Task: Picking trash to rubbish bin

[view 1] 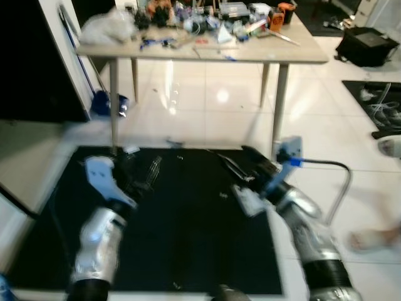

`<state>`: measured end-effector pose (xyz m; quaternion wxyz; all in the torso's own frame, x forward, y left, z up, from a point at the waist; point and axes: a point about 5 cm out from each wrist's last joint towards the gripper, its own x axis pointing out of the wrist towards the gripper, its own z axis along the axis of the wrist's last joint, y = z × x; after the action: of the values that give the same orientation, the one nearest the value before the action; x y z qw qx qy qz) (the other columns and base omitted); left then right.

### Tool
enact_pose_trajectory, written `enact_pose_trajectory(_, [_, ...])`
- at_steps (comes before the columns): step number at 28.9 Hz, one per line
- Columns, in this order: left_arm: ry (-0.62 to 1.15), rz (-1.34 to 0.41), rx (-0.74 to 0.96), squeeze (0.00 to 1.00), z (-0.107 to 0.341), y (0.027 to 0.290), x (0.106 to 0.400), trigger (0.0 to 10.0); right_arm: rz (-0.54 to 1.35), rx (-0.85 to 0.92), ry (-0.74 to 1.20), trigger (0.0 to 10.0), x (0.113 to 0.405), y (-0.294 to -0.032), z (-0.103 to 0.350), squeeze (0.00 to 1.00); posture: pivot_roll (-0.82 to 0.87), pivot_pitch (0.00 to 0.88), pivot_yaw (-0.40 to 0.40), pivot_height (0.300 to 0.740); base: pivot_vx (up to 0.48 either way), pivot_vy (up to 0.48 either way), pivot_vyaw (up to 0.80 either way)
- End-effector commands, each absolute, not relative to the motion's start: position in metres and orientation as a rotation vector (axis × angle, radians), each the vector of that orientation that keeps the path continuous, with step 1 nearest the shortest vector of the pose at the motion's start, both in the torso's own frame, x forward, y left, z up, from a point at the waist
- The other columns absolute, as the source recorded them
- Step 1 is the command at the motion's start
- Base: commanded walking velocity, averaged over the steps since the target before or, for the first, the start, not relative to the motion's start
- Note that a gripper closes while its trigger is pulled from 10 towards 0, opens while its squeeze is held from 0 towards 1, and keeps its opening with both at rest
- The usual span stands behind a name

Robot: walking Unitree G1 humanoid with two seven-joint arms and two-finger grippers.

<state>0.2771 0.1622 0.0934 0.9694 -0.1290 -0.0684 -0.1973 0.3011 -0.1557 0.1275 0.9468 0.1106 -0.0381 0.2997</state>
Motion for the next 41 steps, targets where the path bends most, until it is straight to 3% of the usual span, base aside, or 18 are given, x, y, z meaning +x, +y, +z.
enact_pose_trajectory(1, [-0.12,-0.383,-0.263,0.0,0.087,0.167,0.275,10.0,0.611,0.24,-0.05,10.0,0.3,-0.153,0.123,0.0,0.0,0.0,-0.006,0.74,0.48,0.0,-0.78])
enact_pose_trajectory(5, [-0.131,-0.383,-0.262,0.0,0.089,0.168,0.275,10.0,0.605,0.242,-0.048,10.0,0.301,-0.153,0.123,0.0,-0.01,0.0,-0.006,0.74,0.48,0.0,-0.8])
enact_pose_trajectory(41, [-0.211,-0.426,-0.227,0.0,0.126,0.157,0.277,10.0,0.605,0.223,-0.061,10.0,0.302,-0.154,0.125,0.0,-0.01,0.0,-0.01,0.74,0.48,0.0,0.0])
